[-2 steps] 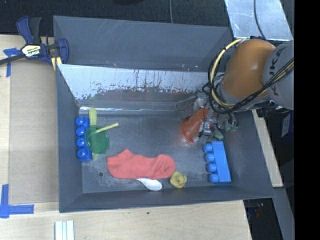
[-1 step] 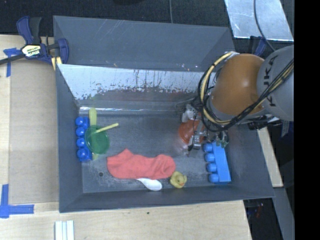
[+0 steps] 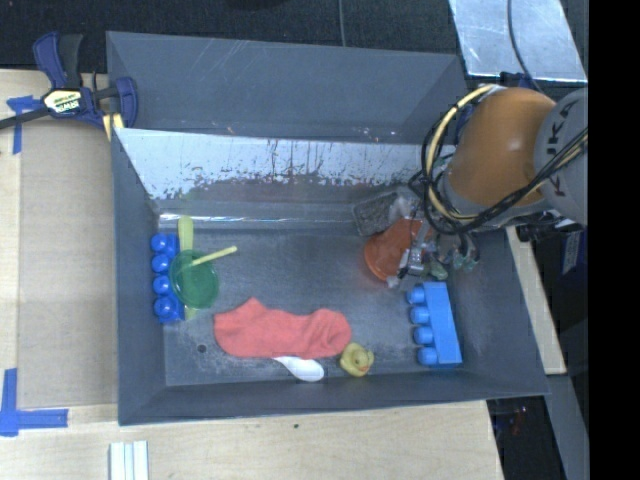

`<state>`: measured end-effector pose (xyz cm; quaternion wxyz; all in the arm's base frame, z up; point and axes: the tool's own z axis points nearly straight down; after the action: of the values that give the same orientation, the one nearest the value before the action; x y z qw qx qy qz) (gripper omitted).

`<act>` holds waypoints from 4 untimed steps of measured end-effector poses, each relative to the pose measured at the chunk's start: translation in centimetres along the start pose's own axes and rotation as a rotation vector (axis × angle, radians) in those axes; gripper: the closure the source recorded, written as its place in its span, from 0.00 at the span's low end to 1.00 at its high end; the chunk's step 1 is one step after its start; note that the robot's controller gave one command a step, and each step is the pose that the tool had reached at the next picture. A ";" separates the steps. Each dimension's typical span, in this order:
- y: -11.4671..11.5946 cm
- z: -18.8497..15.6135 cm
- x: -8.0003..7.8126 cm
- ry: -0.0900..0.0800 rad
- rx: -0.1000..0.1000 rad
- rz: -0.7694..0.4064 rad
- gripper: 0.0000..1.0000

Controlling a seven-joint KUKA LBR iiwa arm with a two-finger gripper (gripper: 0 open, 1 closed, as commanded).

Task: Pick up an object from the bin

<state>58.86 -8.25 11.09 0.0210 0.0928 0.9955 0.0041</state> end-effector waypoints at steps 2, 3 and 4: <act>7.2 -0.1 3.3 -0.014 -0.001 -0.026 0.00; 7.7 -1.4 7.2 -0.007 0.000 -0.027 0.00; 2.4 -0.7 4.4 -0.014 -0.003 -0.051 0.00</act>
Offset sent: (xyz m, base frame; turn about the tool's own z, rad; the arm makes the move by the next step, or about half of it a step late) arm -0.0147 0.1066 0.0000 0.0587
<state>54.94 -5.12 11.61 0.0284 0.0673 0.9973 0.0042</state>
